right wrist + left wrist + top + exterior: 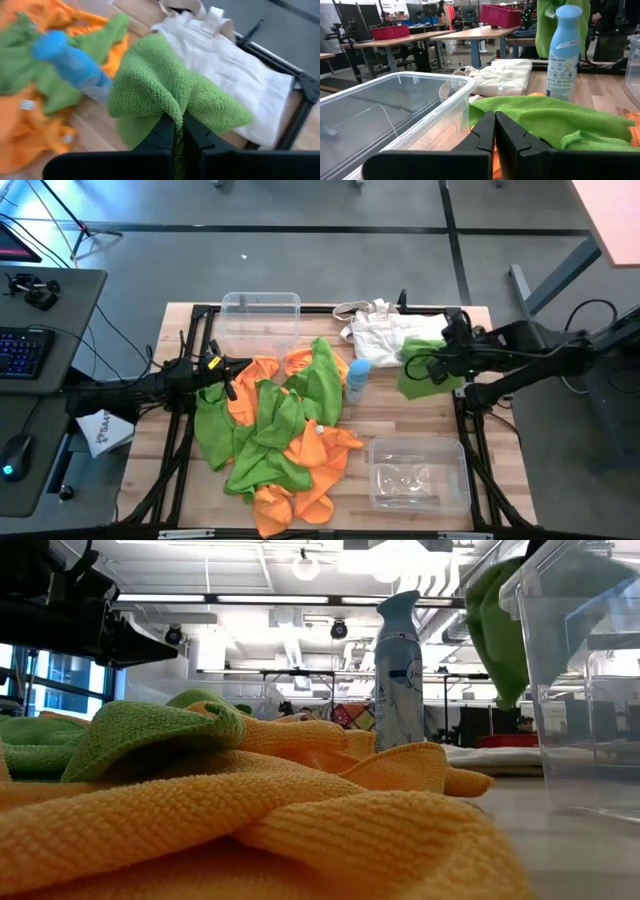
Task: Sort microfiber towel by color & place in baskets
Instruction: Put the green microfiber towel into the bottom transparent bin
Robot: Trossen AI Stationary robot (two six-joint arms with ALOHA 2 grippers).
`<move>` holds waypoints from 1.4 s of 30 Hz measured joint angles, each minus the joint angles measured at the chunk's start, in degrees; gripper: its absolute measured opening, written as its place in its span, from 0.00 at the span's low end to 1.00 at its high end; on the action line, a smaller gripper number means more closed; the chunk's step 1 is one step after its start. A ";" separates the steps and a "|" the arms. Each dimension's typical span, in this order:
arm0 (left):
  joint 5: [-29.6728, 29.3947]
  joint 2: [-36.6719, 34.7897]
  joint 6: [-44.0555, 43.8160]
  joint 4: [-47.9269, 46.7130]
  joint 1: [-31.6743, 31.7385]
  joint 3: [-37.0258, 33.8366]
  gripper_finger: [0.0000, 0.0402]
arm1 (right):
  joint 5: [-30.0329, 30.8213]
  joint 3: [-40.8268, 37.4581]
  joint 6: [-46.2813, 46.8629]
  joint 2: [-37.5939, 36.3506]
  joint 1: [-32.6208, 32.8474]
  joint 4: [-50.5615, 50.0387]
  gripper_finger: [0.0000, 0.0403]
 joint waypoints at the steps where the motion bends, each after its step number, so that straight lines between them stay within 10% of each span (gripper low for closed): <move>1: -0.02 -0.01 0.01 -0.01 -0.02 0.00 0.00 | -0.02 1.30 -0.11 0.35 1.01 0.40 0.00; 20: -0.09 0.01 0.06 -0.08 -0.02 0.00 0.00 | -0.08 31.05 8.30 25.15 30.68 0.39 0.00; 36: -0.09 0.00 -0.04 -0.09 -0.01 0.00 0.00 | -8.30 31.37 28.55 33.60 42.22 0.36 0.00; 42: -0.07 0.00 -0.06 -0.09 -0.02 0.00 0.00 | -16.03 20.11 31.11 31.45 41.74 0.37 0.00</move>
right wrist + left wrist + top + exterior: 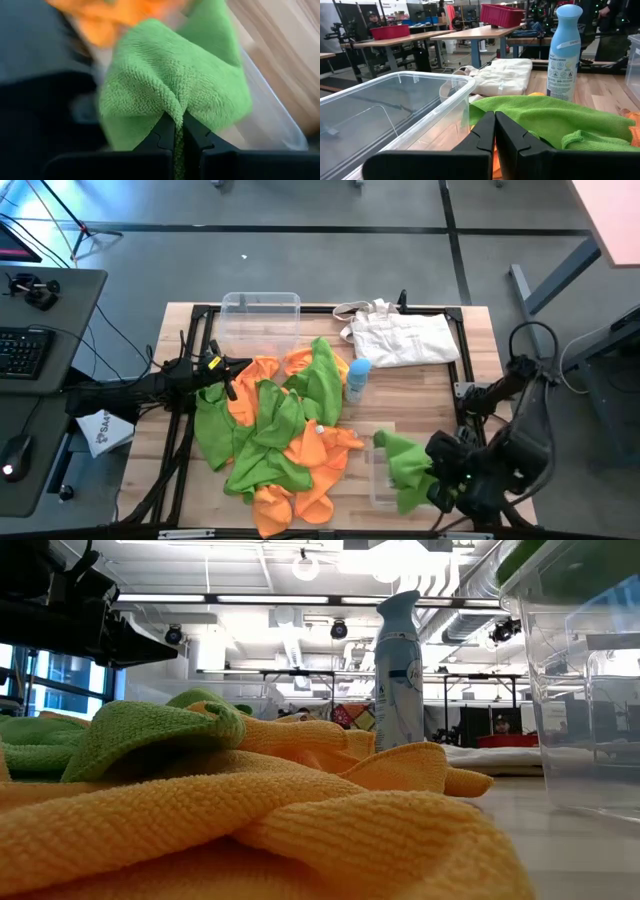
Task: Sort microfiber towel by color & place in baskets
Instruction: Put the green microfiber towel into the bottom transparent bin
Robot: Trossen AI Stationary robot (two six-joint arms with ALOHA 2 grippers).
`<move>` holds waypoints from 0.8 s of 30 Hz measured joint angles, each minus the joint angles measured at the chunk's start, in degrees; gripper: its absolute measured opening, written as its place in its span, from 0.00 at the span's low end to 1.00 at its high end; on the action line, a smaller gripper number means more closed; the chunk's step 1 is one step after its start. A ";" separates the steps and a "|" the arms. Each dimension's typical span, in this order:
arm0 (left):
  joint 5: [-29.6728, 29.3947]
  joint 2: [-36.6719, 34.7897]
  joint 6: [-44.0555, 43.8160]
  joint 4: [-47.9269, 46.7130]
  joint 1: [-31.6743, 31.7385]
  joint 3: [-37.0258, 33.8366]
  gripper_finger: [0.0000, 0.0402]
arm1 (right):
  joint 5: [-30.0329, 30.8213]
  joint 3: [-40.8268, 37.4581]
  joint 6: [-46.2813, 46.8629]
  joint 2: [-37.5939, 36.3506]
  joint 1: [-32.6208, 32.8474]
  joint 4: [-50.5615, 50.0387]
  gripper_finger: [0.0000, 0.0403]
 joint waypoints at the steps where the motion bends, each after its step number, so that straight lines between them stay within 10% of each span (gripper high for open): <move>1: 0.00 0.00 0.00 -0.02 0.00 -0.01 0.00 | -2.33 -3.23 1.29 -0.61 -0.02 -0.06 0.00; 10: 0.00 -0.01 0.00 -0.07 0.02 0.00 0.00 | -7.98 -22.62 2.09 -6.01 -0.05 7.24 0.00; 24: 0.00 -0.01 0.07 -0.02 0.01 -0.01 0.00 | -1.81 -32.76 -8.01 -7.67 -6.90 28.43 0.00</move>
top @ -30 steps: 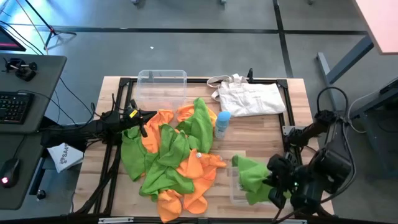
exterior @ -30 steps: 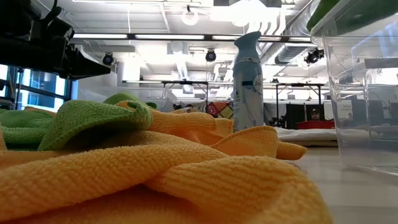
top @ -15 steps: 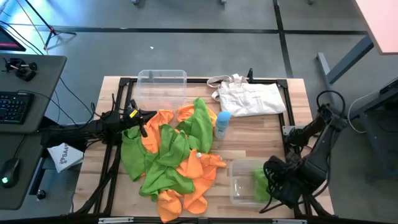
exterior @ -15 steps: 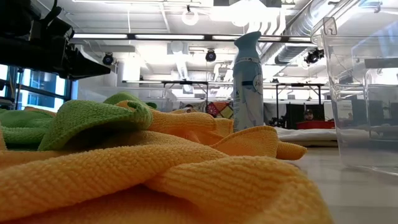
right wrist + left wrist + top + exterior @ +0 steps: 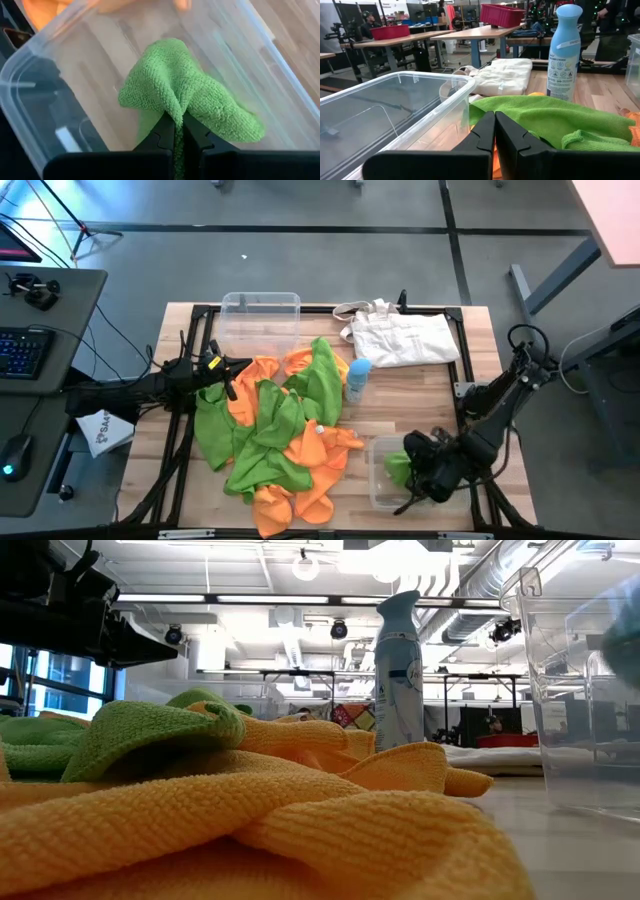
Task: Sort microfiber towel by color & place in baskets
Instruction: Put the green microfiber towel into the bottom transparent bin, then put the yellow microfiber towel into the top transparent bin
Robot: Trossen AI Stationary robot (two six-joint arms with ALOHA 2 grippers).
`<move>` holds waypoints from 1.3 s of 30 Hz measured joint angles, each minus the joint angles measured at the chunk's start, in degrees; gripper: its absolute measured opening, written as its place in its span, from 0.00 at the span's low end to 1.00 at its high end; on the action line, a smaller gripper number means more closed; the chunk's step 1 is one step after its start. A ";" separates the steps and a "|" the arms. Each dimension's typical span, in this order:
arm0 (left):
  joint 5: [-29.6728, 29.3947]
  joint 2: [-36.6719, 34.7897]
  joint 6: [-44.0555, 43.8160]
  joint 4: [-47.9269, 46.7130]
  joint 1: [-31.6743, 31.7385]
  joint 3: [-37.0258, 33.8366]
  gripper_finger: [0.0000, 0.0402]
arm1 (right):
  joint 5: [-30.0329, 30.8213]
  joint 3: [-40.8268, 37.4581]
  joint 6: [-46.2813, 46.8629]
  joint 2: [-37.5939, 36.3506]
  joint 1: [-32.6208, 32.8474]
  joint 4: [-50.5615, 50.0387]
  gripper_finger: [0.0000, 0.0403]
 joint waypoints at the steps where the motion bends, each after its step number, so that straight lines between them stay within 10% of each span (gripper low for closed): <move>1: 0.02 0.00 0.00 0.00 -0.01 0.02 0.00 | -0.26 -0.63 -0.17 0.00 -0.38 0.73 0.00; 21: -0.37 0.02 0.13 0.00 0.02 0.02 0.00 | -13.08 2.56 0.39 0.00 -3.70 -2.92 0.35; 30: -0.52 0.01 0.13 0.02 0.00 0.01 0.00 | 6.60 20.72 -4.54 -0.95 -5.31 -28.44 0.35; 39: -0.33 0.01 -0.02 0.15 -0.01 0.01 0.00 | 8.77 6.86 -21.43 -12.89 -18.28 -17.43 0.21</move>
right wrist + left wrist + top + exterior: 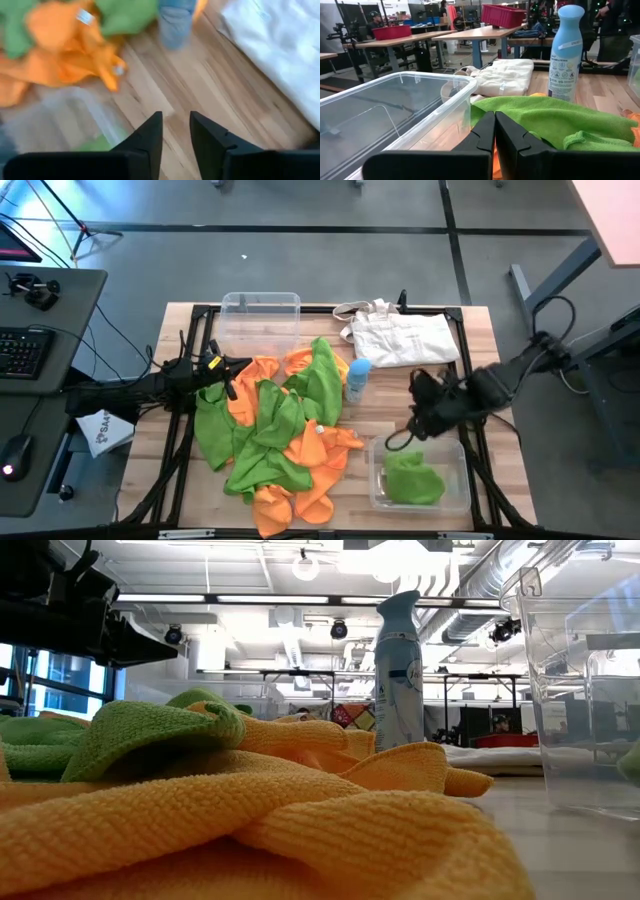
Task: Sort microfiber towel by color & place in baskets
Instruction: Put the yellow microfiber towel into the top transparent bin
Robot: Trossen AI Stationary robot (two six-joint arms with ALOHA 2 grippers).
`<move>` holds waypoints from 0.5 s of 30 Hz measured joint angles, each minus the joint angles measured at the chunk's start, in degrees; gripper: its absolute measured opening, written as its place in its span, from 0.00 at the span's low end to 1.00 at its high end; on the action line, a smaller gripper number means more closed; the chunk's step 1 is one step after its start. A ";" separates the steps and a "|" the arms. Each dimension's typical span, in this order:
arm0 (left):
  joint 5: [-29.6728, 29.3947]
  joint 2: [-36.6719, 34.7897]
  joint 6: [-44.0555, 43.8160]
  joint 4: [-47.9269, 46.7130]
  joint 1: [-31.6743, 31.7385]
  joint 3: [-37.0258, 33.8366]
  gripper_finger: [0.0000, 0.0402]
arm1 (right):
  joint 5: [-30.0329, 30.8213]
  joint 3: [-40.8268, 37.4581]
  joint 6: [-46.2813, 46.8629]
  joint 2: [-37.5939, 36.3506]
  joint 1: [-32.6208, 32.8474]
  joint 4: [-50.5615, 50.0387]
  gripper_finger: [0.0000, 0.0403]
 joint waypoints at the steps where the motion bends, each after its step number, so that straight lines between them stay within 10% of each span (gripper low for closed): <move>1: 0.05 0.00 0.00 -0.01 0.00 0.00 0.00 | -0.08 -1.91 -2.30 -1.85 -1.19 3.31 0.19; 15: 0.47 1.85 -12.42 -1.54 -0.07 8.11 0.00 | -1.01 -12.83 -5.97 -16.44 -15.16 22.26 0.09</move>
